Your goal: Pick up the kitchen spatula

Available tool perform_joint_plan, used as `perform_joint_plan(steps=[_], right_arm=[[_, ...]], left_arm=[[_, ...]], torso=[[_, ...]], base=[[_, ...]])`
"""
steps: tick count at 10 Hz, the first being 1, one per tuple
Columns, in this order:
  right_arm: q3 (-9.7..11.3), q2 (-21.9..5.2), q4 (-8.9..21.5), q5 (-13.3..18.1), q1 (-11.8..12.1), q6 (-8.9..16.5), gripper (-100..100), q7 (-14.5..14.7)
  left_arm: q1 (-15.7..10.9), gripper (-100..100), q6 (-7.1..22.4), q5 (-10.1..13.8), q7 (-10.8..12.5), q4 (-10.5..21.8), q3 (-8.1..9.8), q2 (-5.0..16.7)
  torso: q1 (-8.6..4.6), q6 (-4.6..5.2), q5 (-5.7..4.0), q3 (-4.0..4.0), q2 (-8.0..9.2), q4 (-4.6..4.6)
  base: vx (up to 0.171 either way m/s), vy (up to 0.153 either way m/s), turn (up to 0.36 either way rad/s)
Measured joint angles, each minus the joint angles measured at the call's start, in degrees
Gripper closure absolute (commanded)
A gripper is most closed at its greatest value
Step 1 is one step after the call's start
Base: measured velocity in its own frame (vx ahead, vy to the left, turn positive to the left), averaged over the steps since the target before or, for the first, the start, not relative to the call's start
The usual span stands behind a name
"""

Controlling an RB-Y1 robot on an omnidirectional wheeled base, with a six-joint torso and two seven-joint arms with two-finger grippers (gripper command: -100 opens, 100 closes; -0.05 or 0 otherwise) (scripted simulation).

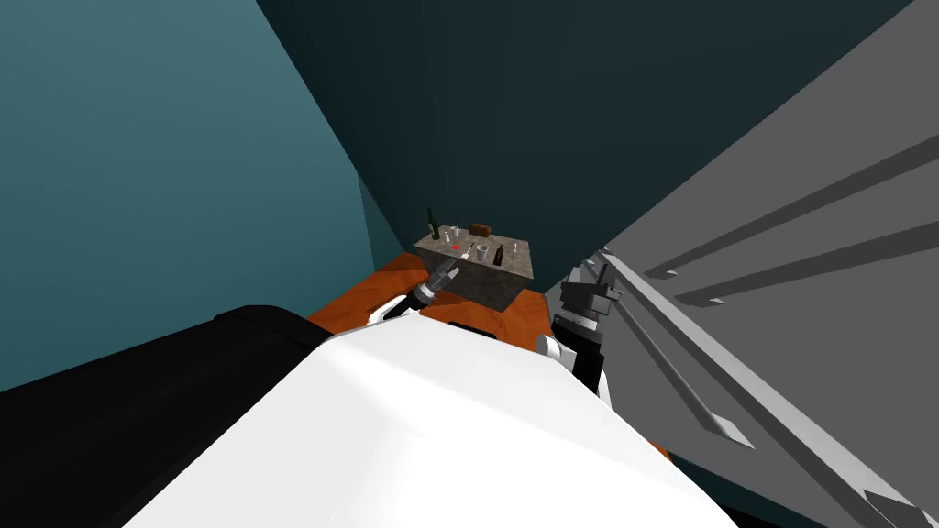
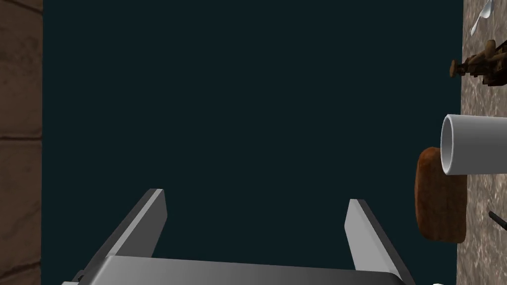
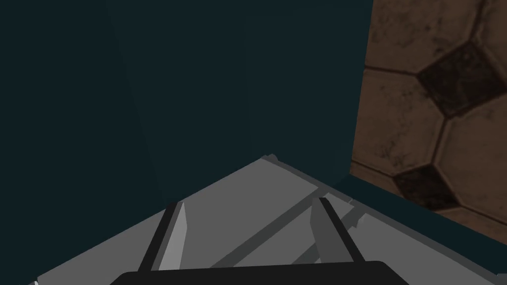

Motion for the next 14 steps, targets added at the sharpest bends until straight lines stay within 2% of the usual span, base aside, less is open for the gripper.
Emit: perform_joint_plan(steps=[2, 3, 4, 5, 7, 8, 9, 10, 14], right_arm=[[0.0, 0.0, 0.0, 0.0, 0.0, 0.0, 0, 0.0], [0.0, 0.0, 0.0, 0.0, 0.0, 0.0, 0, 0.0], [0.0, 0.0, 0.0, 0.0, 0.0, 0.0, 0, 0.0], [0.0, 0.0, 0.0, 0.0, 0.0, 0.0, 0, 0.0], [0.0, 0.0, 0.0, 0.0, 0.0, 0.0, 0, 0.0], [0.0, 0.0, 0.0, 0.0, 0.0, 0.0, 0, 0.0], [0.0, 0.0, 0.0, 0.0, 0.0, 0.0, 0, 0.0], [0.0, 0.0, 0.0, 0.0, 0.0, 0.0, 0, 0.0], [0.0, 0.0, 0.0, 0.0, 0.0, 0.0, 0, 0.0]], left_arm=[[-0.5, -100, 0.7, 1.2, 1.0, 0.4, -1.58, 3.6], [-0.4, -100, 0.8, 1.7, 1.2, 0.8, -3.2, 5.2], [-0.7, -100, 1.0, 2.2, 1.5, 1.2, -3.97, 6.8], [-0.8, -100, 1.1, 2.4, 1.8, 1.3, -4.01, 8.0], [-1.1, -100, 1.9, 3.6, 2.5, 1.8, -5.8, 11.5], [-1.8, -100, 2.6, 4.3, 2.9, 2.5, -7.35, 12.9], [-2.0, -100, 2.8, 4.7, 3.2, 3.1, -8.14, 14.4], [-1.7, -100, 2.6, 5.0, 3.4, 3.1, -8.16, 15.8], [-1.9, -100, 3.8, 7.5, 4.6, 5.1, -11.8, 22.4]], torso=[[-0.04, 0.02, -0.01, 0.02, 0.05, 0.0], [-0.1, 0.05, -0.02, 0.12, 0.24, 0.03], [-0.05, 0.0, -0.02, 0.12, 0.22, 0.05], [-0.02, -0.01, -0.01, 0.01, 0.02, 0.01], [-0.05, 0.01, -0.02, 0.03, 0.06, 0.01], [-0.07, 0.05, -0.01, 0.08, 0.16, 0.02], [-0.04, -0.01, -0.01, 0.07, 0.12, 0.03], [-0.01, -0.02, -0.01, -0.02, -0.04, -0.01], [-0.1, -0.02, -0.03, 0.05, 0.09, 0.02]], base=[[-0.114, -0.009, -0.202], [-0.125, -0.006, -0.096], [-0.048, 0.001, 0.044], [-0.086, -0.013, -0.219], [-0.102, -0.013, -0.189], [-0.098, -0.011, -0.111], [-0.036, -0.006, 0.028], [-0.067, -0.013, -0.24], [-0.076, -0.027, -0.112]])
